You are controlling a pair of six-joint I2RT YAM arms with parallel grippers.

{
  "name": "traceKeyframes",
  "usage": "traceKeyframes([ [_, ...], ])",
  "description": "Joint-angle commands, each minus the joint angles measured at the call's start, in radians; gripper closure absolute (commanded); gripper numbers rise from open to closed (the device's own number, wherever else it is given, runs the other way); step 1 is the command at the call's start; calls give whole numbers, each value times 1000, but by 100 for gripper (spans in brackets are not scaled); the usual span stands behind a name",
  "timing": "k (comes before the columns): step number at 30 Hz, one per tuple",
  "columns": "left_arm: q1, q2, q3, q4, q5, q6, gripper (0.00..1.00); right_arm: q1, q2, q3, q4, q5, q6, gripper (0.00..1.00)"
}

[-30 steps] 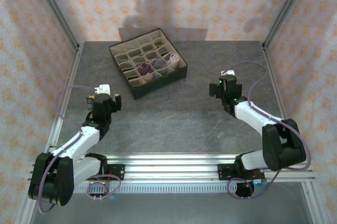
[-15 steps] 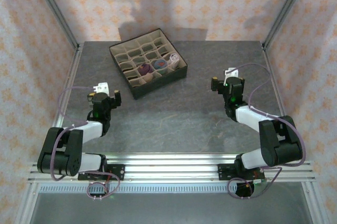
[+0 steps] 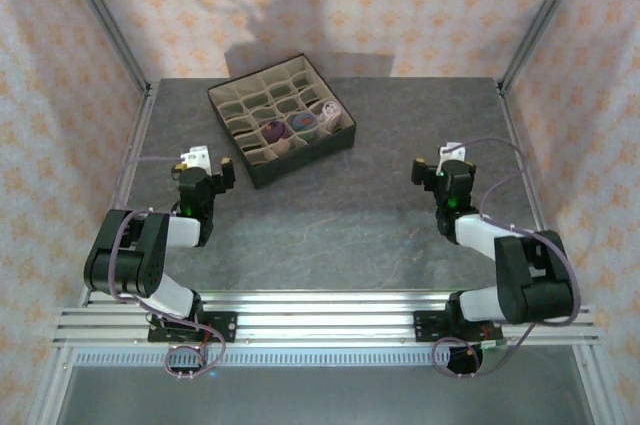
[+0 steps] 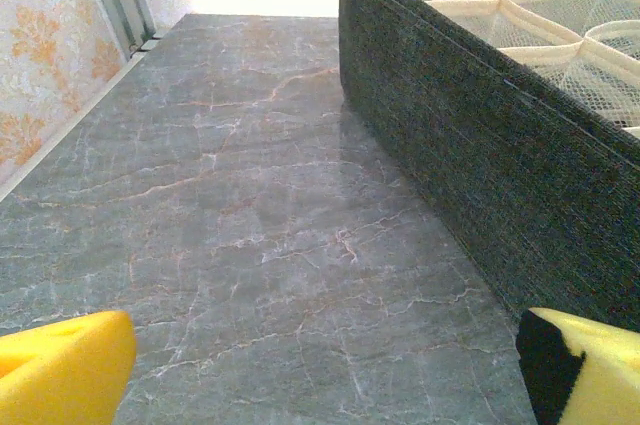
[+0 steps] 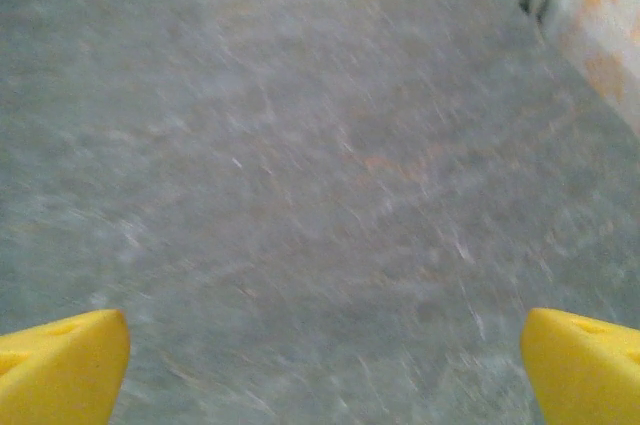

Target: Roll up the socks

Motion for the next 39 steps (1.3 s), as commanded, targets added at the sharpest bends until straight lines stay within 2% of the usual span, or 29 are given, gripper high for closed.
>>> traceKeyframes([
  [1, 8, -4, 9, -18, -1, -8, 0, -54, 70, -7, 118, -60, 67, 1],
  [4, 7, -6, 9, -27, 0, -7, 0, -79, 127, -24, 191, -73, 98, 1],
  [39, 7, -3, 9, -21, 0, -6, 0, -80, 125, -9, 155, -58, 102, 1],
])
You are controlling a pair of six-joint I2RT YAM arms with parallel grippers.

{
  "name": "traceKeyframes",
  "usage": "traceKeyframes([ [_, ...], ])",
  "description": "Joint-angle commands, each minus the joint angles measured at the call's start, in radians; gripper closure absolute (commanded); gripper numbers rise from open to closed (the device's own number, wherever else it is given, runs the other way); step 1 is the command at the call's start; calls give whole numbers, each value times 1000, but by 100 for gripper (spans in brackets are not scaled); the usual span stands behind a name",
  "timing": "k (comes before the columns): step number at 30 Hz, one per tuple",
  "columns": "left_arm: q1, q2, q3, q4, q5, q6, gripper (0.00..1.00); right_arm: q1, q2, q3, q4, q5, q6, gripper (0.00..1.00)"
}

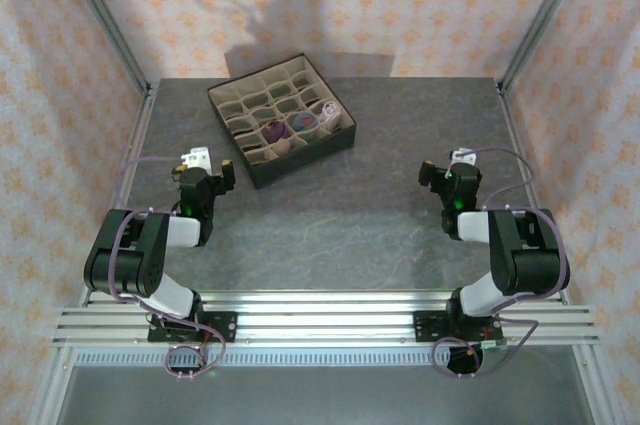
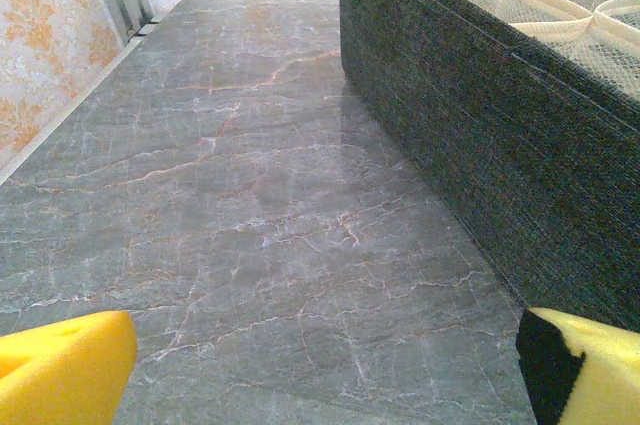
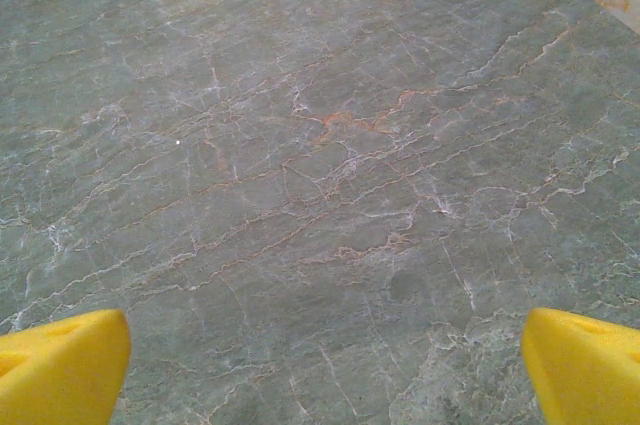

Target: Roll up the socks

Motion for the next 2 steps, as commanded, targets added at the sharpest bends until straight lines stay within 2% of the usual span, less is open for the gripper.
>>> traceKeyframes([
  [1, 7, -4, 8, 0, -1, -7, 0, 6, -3, 2, 28, 20, 9, 1],
  [2, 7, -4, 9, 0, -1, -7, 0, 5, -2, 0, 29, 19, 9, 1],
])
